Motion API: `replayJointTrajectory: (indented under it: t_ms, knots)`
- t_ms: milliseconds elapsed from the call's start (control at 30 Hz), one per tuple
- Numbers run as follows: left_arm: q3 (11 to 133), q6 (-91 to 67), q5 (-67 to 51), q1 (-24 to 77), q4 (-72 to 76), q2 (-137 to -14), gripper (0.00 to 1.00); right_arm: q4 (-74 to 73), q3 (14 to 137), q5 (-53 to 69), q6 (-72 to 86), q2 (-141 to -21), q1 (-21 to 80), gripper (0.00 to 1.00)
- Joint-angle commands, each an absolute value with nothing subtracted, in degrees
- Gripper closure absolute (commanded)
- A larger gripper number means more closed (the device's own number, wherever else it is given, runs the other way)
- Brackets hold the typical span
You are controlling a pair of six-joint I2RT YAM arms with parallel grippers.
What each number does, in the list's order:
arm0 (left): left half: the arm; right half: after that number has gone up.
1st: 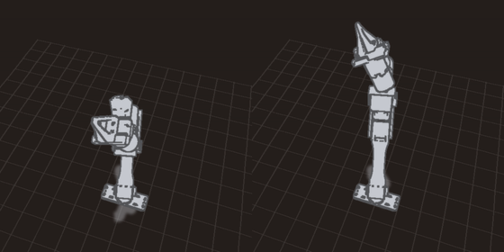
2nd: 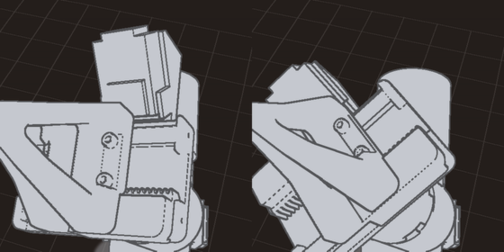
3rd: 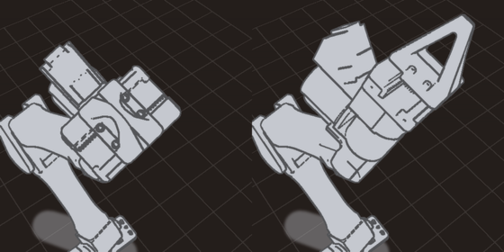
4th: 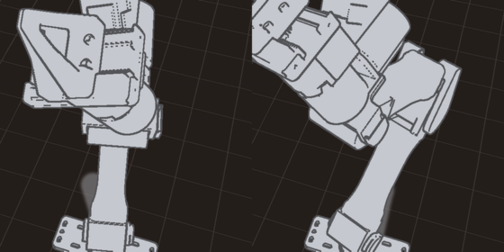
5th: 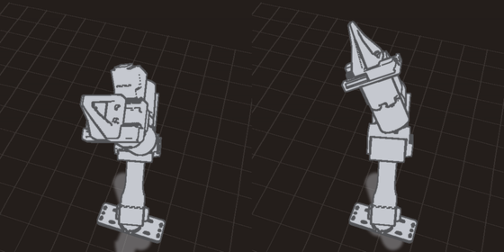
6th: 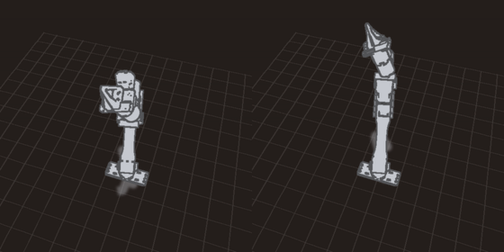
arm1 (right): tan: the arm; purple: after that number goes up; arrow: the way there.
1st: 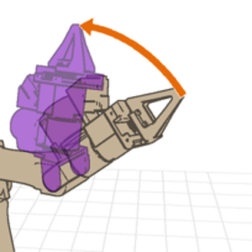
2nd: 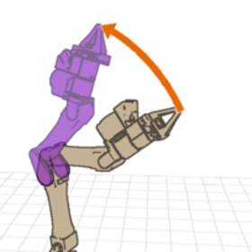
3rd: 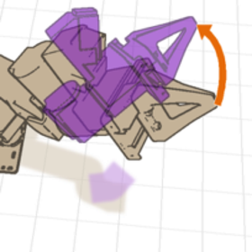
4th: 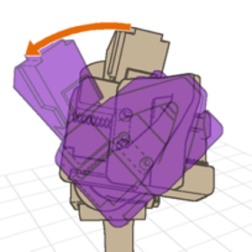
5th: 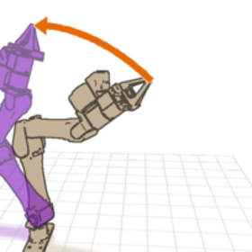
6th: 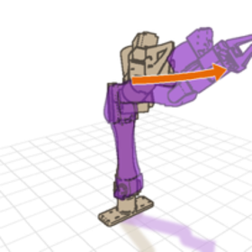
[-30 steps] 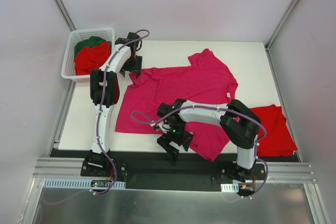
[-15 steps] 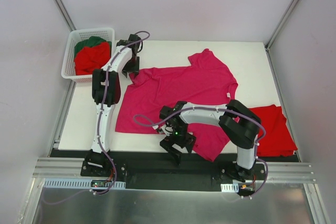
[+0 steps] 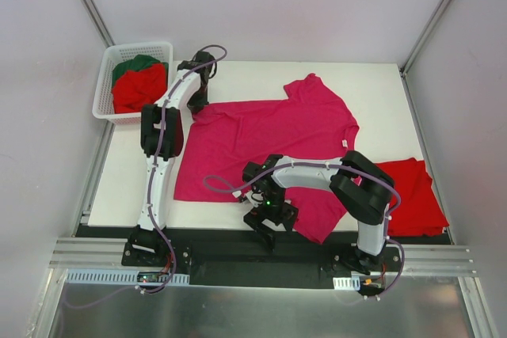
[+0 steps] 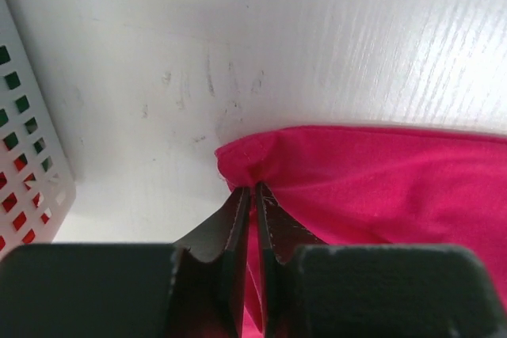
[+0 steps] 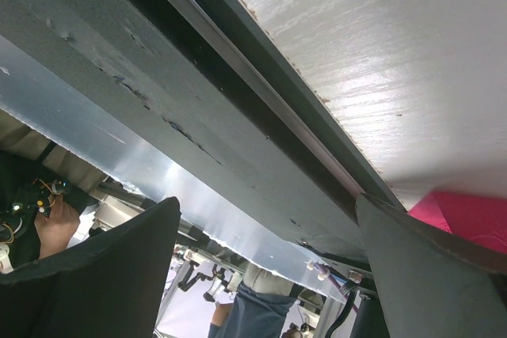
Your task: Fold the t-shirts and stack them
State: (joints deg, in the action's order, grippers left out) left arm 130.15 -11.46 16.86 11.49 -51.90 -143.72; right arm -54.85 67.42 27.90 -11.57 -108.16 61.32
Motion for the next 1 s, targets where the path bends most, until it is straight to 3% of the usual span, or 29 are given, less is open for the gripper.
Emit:
replayJointTrajectory:
  t_ms: [0,233,367,467,500,967]
  knots:
    - [132.62,-12.39,20.30,10.37,-51.42,-144.14,0.91,-56.51,67.41,29.00,-11.34,-105.73,61.08,0.04]
    - [135.17,-11.78,21.97,10.11,-50.89,-142.39,0.85,-56.51,67.33,29.44,-11.34,-106.17,61.08,0.04]
    - [135.97,-11.95,22.50,9.84,-50.01,-141.59,0.71,-56.51,67.24,29.79,-11.08,-106.17,61.17,0.04]
    - [136.14,-11.95,22.32,9.76,-48.87,-141.15,0.40,-56.51,67.06,30.15,-10.72,-105.91,61.17,0.04]
    - [136.23,-12.04,22.24,9.76,-48.52,-141.07,0.01,-56.60,67.06,30.15,-10.55,-105.82,61.26,0.04]
    - [135.53,-12.92,16.54,9.75,-46.41,-141.59,0.01,-56.16,65.74,30.15,-10.02,-105.38,61.70,0.04]
